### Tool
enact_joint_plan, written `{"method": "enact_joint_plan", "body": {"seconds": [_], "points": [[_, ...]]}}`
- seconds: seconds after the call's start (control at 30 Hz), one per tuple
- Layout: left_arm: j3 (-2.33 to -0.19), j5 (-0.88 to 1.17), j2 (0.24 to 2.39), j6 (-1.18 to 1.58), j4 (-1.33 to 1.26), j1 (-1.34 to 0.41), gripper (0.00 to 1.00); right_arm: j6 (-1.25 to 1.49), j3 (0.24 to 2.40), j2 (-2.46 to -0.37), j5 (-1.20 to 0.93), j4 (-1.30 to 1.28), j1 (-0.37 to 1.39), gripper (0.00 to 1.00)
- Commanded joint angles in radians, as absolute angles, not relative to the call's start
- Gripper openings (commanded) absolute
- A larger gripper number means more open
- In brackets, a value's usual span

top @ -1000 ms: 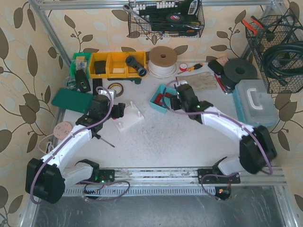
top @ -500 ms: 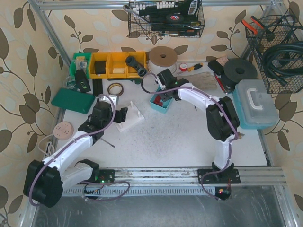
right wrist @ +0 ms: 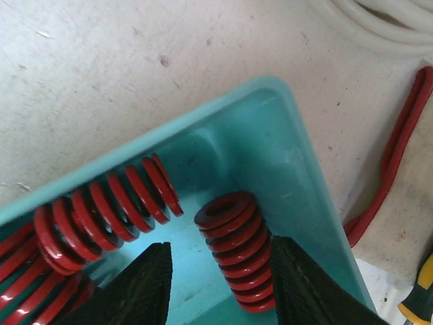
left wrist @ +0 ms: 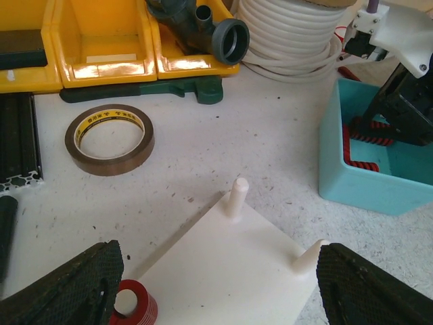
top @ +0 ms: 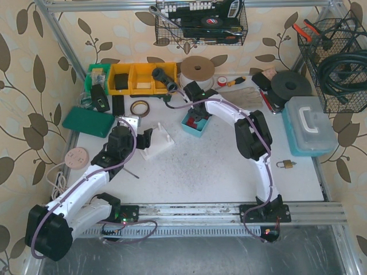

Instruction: Install the large spring

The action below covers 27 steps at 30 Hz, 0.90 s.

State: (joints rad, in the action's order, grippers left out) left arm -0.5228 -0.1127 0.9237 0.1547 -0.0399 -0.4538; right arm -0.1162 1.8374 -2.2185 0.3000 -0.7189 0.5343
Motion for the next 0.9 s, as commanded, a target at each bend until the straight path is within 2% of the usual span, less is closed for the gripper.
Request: {"method": "enact_joint_plan", "body": {"seconds": [0.0,0.67,0.77,0.87], "points": [[-0.537,-0.139,0.914,0.130,-0.058,-0.466,0.81,-0.130,1.888,-2.264,0.327,-0.804,0.523,0.43],[-0.540,-0.152,0.903,0.111,-0.043,-0.478,0.82,-0.128,1.950,-2.389,0.289,-0.835,0.502,0.41],[-0.539,-0.159,0.896,0.111,-0.043,-0.480,0.82,-0.142,1.956,-2.389,0.267,-0.834,0.502,0.38],[-0.537,-0.163,0.894,0.111,-0.043,-0.481,0.82,-0.160,1.962,-2.378,0.242,-0.832,0.502,0.30]]}}
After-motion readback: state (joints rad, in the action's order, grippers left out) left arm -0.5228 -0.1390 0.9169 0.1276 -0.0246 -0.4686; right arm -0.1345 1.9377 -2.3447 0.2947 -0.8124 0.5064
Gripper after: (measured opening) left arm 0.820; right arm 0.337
